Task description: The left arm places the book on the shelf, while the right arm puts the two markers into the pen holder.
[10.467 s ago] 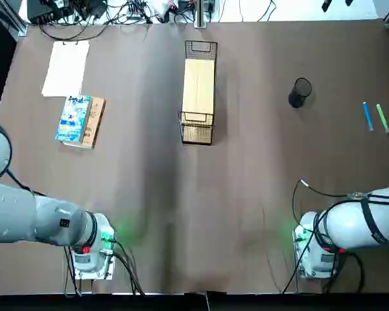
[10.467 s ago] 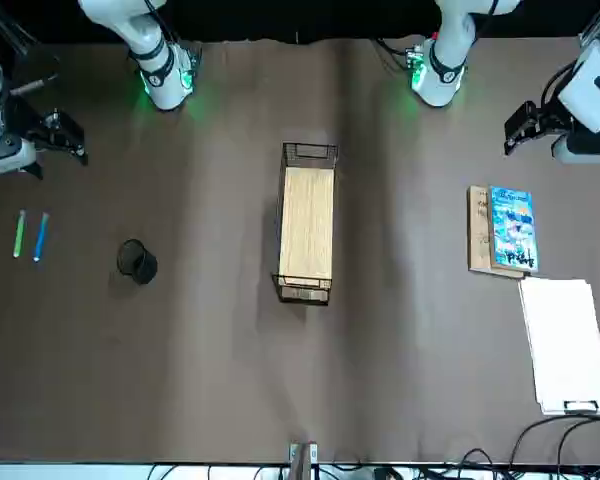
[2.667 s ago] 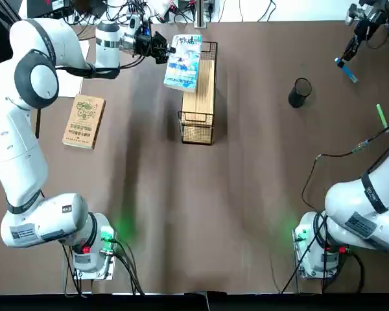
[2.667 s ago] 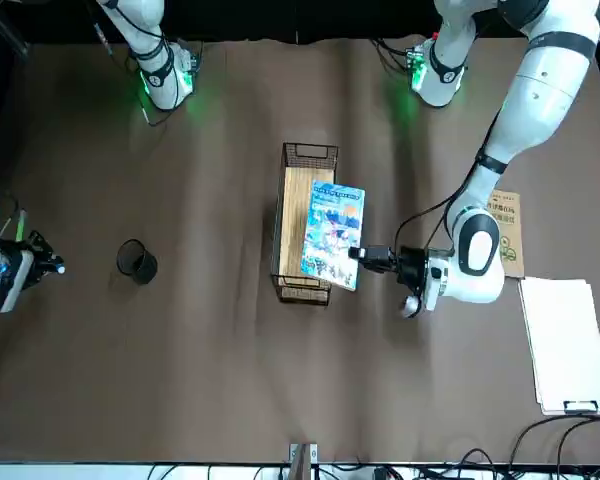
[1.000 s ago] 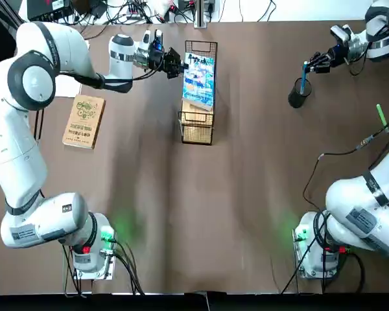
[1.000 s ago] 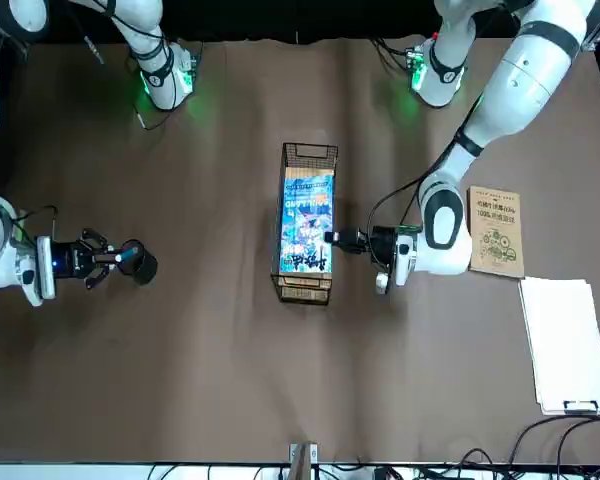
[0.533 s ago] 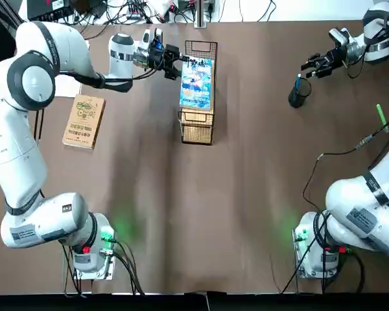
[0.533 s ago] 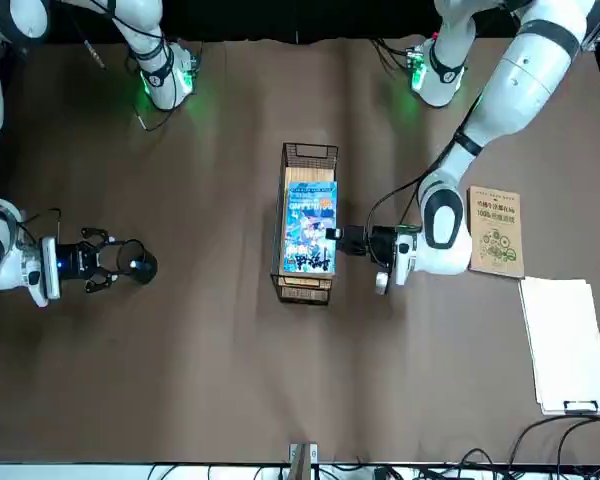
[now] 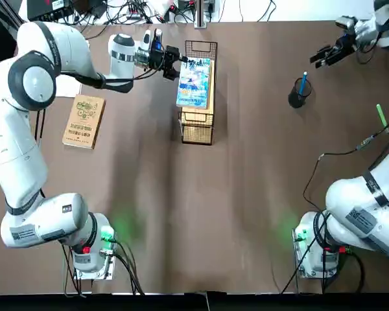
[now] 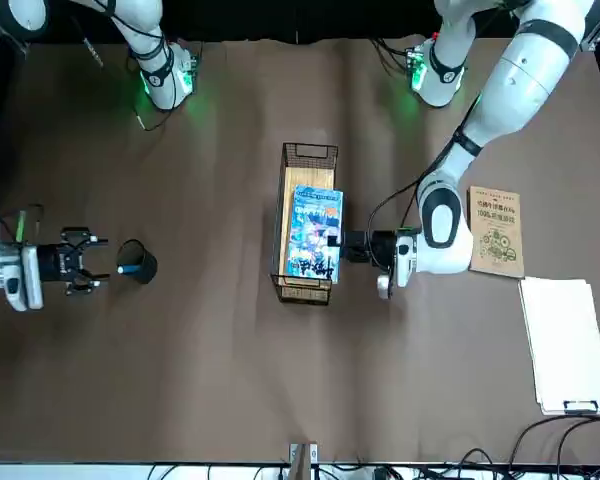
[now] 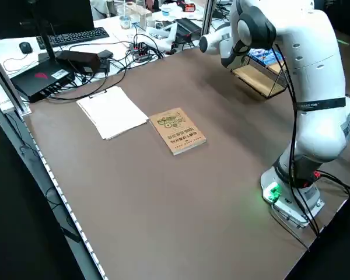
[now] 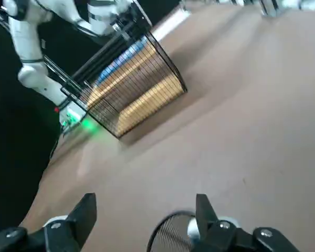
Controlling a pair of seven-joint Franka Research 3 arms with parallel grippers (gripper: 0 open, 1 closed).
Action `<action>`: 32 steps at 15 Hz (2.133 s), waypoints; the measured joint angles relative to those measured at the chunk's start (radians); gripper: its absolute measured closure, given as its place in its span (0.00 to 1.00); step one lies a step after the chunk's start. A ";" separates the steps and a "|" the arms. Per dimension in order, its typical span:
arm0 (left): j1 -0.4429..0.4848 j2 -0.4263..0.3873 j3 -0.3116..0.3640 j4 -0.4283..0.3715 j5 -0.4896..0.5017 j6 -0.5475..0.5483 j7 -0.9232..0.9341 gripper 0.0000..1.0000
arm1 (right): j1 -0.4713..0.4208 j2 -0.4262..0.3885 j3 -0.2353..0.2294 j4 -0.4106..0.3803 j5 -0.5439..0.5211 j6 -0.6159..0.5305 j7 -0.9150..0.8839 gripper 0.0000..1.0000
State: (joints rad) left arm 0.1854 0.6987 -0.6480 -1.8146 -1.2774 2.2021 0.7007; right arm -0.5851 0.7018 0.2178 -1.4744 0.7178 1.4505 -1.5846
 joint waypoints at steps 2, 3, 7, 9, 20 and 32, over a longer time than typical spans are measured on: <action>-0.022 -0.001 0.000 0.000 0.000 0.044 0.000 0.07 | -0.001 -0.019 -0.002 0.056 -0.080 -0.026 0.080 0.15; -0.033 -0.001 0.000 0.000 0.000 0.068 0.000 0.07 | -0.001 -0.024 -0.006 0.084 -0.113 -0.029 0.097 0.15; -0.055 -0.002 0.001 -0.001 0.007 0.122 0.000 0.03 | -0.003 -0.027 -0.084 0.182 -0.257 -0.016 0.125 0.14; -0.052 -0.002 0.006 -0.002 0.042 0.127 -0.003 0.03 | -0.003 -0.027 -0.138 0.199 -0.324 0.026 0.125 0.07; 0.041 -0.014 0.080 0.031 0.352 0.134 -0.127 0.00 | -0.005 -0.001 -0.282 0.173 -0.692 0.414 0.464 0.06; 0.163 -0.088 0.080 0.376 1.231 -0.430 -0.628 0.00 | -0.044 0.102 -0.304 0.037 -0.831 0.648 0.830 0.26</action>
State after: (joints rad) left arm 0.3487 0.6105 -0.5684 -1.4387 -0.0465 1.7718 0.0724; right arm -0.6290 0.8033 -0.0859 -1.4375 -0.1136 2.0988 -0.7544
